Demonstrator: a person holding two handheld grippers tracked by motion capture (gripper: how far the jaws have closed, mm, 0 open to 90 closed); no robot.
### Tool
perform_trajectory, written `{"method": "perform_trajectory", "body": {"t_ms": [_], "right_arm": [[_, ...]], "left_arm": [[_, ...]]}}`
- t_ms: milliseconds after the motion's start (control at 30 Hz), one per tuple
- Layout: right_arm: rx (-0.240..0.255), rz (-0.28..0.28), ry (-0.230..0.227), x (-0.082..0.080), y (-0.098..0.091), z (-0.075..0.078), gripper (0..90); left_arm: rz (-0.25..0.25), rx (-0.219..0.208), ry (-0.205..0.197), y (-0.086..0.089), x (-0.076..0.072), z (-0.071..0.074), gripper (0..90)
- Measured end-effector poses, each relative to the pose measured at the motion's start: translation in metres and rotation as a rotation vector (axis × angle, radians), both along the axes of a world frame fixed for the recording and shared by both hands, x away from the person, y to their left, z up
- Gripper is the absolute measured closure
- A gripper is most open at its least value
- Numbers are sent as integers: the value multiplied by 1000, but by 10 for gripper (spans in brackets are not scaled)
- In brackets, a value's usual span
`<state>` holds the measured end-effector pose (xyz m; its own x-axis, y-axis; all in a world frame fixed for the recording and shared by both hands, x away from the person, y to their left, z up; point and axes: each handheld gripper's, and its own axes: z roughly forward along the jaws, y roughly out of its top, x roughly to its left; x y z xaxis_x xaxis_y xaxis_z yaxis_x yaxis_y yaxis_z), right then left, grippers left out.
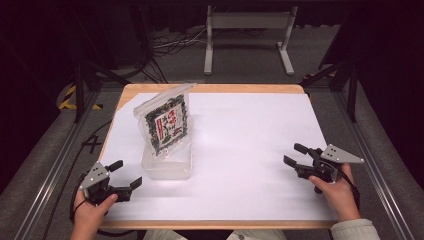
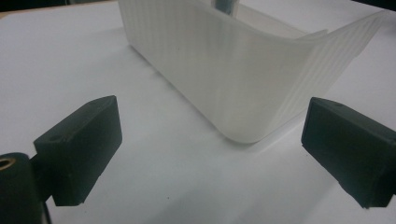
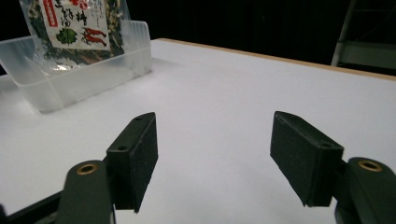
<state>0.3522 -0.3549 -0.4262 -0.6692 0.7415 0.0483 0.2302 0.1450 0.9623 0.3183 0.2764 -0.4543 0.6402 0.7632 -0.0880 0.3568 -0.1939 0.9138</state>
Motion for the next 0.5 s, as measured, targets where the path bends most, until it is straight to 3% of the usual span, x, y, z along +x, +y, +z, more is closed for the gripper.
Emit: {"method": "perform_trajectory", "body": {"t_ms": [300, 500], "right_arm": [[-13, 13, 47, -2, 2, -10, 326], [-19, 13, 46, -3, 1, -11, 321]], "left_arm": [[-22, 32, 15, -4, -1, -2, 82], [-11, 28, 23, -3, 0, -2, 78]]}}
